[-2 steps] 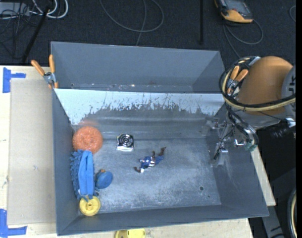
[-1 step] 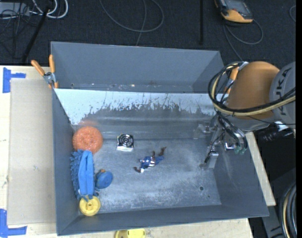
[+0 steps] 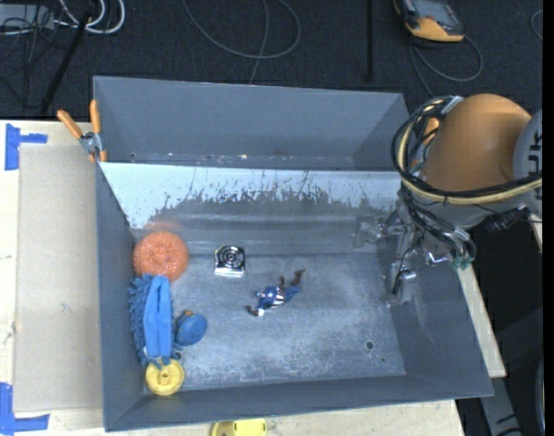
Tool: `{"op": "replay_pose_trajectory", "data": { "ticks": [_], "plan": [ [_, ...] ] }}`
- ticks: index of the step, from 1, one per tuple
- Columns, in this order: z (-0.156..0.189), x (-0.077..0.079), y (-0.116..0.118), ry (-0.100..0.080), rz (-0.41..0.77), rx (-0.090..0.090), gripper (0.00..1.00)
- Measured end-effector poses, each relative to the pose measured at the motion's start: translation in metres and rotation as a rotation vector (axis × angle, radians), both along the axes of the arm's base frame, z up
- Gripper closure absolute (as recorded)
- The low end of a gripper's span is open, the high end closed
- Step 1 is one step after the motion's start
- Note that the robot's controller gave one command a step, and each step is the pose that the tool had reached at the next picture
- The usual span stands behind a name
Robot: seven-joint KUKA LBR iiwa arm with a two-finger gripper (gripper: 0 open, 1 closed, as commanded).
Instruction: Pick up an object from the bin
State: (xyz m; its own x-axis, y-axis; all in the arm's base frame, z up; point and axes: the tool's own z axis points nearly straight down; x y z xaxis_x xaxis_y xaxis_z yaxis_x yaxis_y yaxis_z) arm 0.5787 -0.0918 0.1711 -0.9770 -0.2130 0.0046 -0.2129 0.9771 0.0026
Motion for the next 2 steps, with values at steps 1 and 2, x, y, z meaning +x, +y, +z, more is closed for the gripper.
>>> {"op": "replay_pose_trajectory", "data": {
  "ticks": [1,2],
  "plan": [
    [-0.021,0.012,0.014,-0.015,0.036,-0.002,0.00],
    [-0.039,0.009,0.029,0.000,-0.259,-0.001,0.00]
  ]
}}
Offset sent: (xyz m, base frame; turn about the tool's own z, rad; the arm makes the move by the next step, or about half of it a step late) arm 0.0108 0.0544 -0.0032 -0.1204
